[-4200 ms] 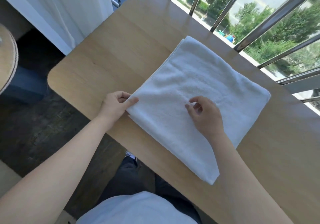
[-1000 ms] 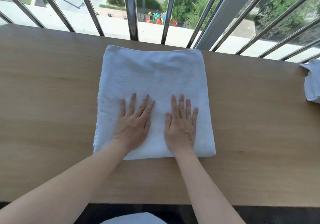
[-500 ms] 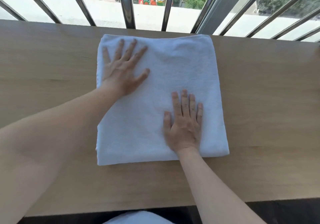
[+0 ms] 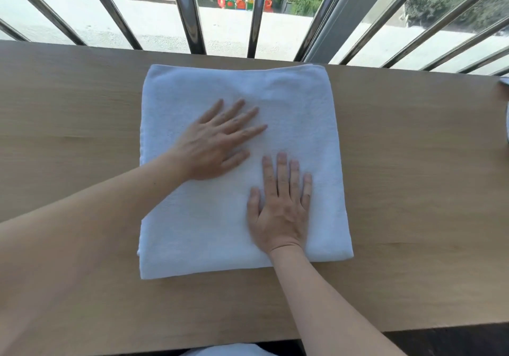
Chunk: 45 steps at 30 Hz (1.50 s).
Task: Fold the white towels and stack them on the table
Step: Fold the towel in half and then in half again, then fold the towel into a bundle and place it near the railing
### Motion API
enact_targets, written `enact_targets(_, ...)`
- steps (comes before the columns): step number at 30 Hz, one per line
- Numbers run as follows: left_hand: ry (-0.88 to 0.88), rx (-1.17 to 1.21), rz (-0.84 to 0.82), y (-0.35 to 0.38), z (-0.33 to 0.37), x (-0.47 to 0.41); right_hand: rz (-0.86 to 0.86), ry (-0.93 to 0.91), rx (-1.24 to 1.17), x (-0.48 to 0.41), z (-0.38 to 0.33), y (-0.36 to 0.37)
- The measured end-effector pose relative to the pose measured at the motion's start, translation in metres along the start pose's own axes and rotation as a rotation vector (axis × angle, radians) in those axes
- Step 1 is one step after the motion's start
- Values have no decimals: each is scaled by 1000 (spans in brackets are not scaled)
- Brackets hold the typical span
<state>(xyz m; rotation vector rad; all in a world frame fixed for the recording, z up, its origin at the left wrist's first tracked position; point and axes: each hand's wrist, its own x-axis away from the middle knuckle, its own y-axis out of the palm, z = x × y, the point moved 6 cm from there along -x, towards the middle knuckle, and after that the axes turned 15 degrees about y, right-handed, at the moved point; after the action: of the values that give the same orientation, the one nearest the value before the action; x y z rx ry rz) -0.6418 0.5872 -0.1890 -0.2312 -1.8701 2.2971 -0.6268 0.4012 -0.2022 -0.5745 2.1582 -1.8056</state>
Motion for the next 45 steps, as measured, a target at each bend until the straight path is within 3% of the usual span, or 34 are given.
enact_targets(2,63,1,-66,8,7,-14,22,1,-9,0,1,0)
enact_targets(5,-102,19,-43,8,-11,-40,24,-8,-13,0,0,3)
enact_targets(19,-384,90,19,1,-40,-83,10,0,11,-3,1,3)
enact_targets(26,-595,131,104,17,26,-6,2,-1,10,-4,3,3)
enact_targets(32,-694,144,34,34,86,76,-39,-1,-6,-4,1,0)
enact_targets(38,-735,143,-13,40,122,123,-84,0,-19,0,0,-3)
enact_targets(45,-669,109,-37,36,130,142,-273,-135,23,34,34,-10)
